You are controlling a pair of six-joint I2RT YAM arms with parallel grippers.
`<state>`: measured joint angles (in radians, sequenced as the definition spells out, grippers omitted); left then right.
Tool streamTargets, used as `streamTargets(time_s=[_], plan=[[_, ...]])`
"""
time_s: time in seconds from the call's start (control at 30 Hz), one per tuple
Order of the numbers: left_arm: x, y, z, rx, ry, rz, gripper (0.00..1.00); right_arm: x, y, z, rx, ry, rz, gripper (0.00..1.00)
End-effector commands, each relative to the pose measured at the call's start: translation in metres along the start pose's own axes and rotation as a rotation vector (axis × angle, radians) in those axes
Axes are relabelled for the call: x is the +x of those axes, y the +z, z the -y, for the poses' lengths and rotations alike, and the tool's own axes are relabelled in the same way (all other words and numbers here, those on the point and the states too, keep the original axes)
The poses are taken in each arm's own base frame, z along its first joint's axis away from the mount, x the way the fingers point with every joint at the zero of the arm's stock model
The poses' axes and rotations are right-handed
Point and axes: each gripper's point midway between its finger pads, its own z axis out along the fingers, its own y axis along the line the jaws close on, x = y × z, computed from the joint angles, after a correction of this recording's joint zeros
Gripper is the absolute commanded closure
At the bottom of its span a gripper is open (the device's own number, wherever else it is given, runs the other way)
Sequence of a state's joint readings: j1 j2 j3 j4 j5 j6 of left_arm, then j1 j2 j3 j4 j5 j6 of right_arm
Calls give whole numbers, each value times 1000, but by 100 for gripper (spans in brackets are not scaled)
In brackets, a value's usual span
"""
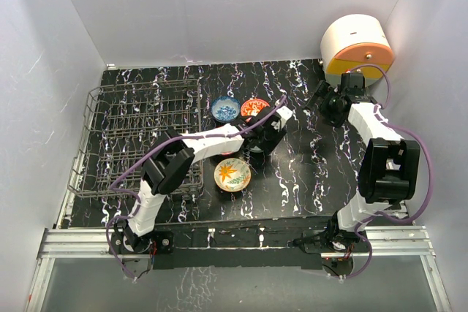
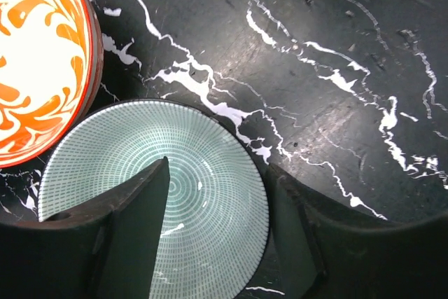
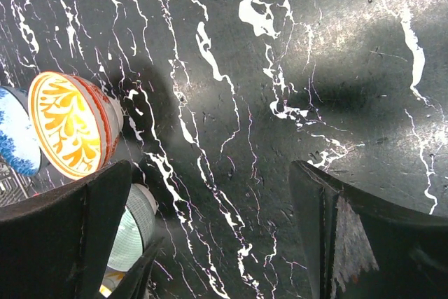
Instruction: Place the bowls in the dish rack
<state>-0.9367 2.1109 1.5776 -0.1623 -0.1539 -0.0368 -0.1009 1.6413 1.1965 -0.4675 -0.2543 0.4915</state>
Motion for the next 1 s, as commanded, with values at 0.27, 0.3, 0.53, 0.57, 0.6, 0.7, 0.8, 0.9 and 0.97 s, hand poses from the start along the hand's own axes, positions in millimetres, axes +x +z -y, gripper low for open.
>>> streamTargets(time_s=[0.27, 0.3, 0.53, 0.57, 0.6, 0.7, 0.8, 0.9, 0.97], plan=[[36, 7, 7, 39, -21, -88, 35, -29, 3, -14, -58, -20, 70, 2], [38, 8, 7, 36, -17, -95, 36, -28, 4, -13, -57, -20, 68, 2], [45, 8, 11, 43, -29, -114, 99, -26, 3, -8, -45, -7, 71, 2], [48, 8, 11, 44, -31, -120, 100, -26, 2, -8, -43, -7, 72, 2], [49, 8, 13, 51, -32, -123, 100, -25, 2, -7, -41, -5, 73, 2], [50, 4, 19, 83, -36, -127, 100, -25, 0, -3, -29, 3, 79, 2], [30, -9, 34, 137, -22, -93, 100, -26, -3, -1, -21, 4, 90, 2], [-18, -33, 46, 176, -17, 0, 100, -29, -7, 0, -16, 5, 103, 2], [-57, -57, 47, 190, -36, 78, 100, -31, -9, 0, -16, 5, 110, 2]])
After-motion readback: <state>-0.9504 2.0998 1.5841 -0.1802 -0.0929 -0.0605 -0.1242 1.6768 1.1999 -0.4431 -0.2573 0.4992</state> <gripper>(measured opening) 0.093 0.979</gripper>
